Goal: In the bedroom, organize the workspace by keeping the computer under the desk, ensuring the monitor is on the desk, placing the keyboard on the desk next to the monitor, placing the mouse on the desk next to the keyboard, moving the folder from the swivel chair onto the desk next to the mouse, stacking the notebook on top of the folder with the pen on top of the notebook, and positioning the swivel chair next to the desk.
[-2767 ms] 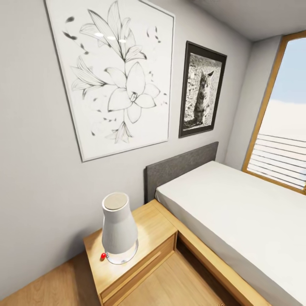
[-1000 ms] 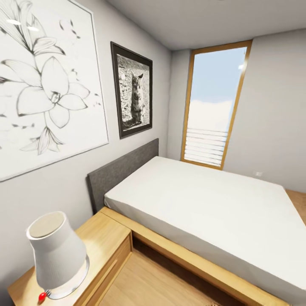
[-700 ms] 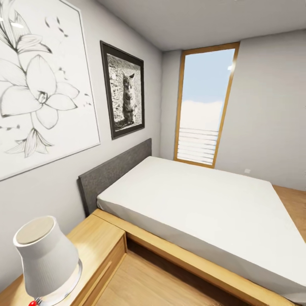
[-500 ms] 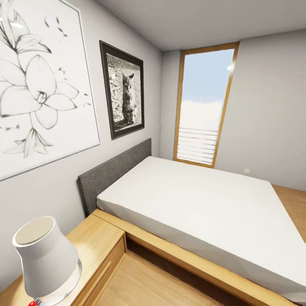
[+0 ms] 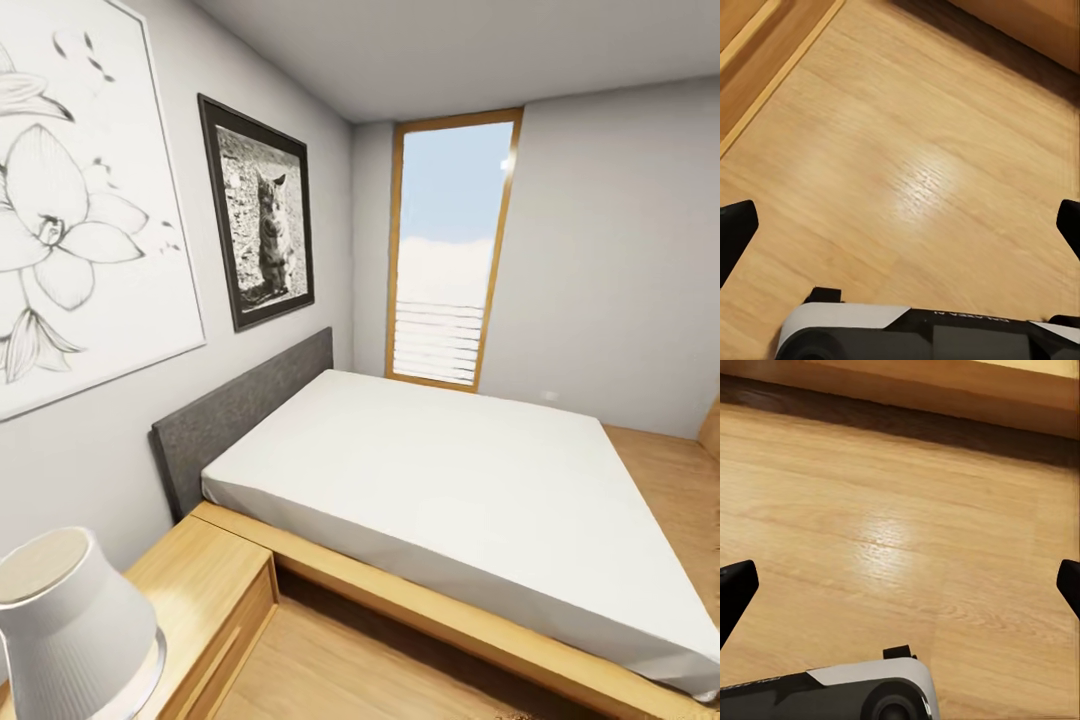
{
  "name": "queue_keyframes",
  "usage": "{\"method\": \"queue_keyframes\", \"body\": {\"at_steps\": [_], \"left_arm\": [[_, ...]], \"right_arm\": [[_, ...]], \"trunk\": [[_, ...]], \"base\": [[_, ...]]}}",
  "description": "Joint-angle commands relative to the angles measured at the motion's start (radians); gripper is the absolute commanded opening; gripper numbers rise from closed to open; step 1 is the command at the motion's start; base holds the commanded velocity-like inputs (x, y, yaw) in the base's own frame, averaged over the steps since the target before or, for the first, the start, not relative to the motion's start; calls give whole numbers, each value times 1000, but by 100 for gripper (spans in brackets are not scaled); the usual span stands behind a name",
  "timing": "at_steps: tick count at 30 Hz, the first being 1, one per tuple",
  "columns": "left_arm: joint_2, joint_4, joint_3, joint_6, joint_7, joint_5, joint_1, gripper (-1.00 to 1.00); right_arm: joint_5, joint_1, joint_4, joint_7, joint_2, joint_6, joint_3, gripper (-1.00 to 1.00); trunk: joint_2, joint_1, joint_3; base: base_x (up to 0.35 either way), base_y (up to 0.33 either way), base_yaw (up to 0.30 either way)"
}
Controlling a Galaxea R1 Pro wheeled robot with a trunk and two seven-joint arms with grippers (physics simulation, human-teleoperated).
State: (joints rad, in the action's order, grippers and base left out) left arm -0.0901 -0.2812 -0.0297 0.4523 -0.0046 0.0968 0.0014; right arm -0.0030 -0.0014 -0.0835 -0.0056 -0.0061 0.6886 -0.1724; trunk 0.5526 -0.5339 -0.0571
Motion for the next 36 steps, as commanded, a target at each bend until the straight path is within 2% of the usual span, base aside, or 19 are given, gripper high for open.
{"method": "queue_keyframes", "body": {"at_steps": [1,24,36], "left_arm": [[0,-1,-3,2,-2,4,0,100],[2,0,-3,0,-2,4,0,100],[3,0,-3,0,-1,4,0,100]], "right_arm": [[0,0,-1,-1,0,2,-1,100],[0,0,-1,-1,0,2,-1,100],[0,0,-1,-1,1,2,-1,100]], "trunk": [[1,0,-1],[1,0,12],[1,0,19]], "base": [[0,0,-242],[5,0,-256],[235,-103,-241]]}}
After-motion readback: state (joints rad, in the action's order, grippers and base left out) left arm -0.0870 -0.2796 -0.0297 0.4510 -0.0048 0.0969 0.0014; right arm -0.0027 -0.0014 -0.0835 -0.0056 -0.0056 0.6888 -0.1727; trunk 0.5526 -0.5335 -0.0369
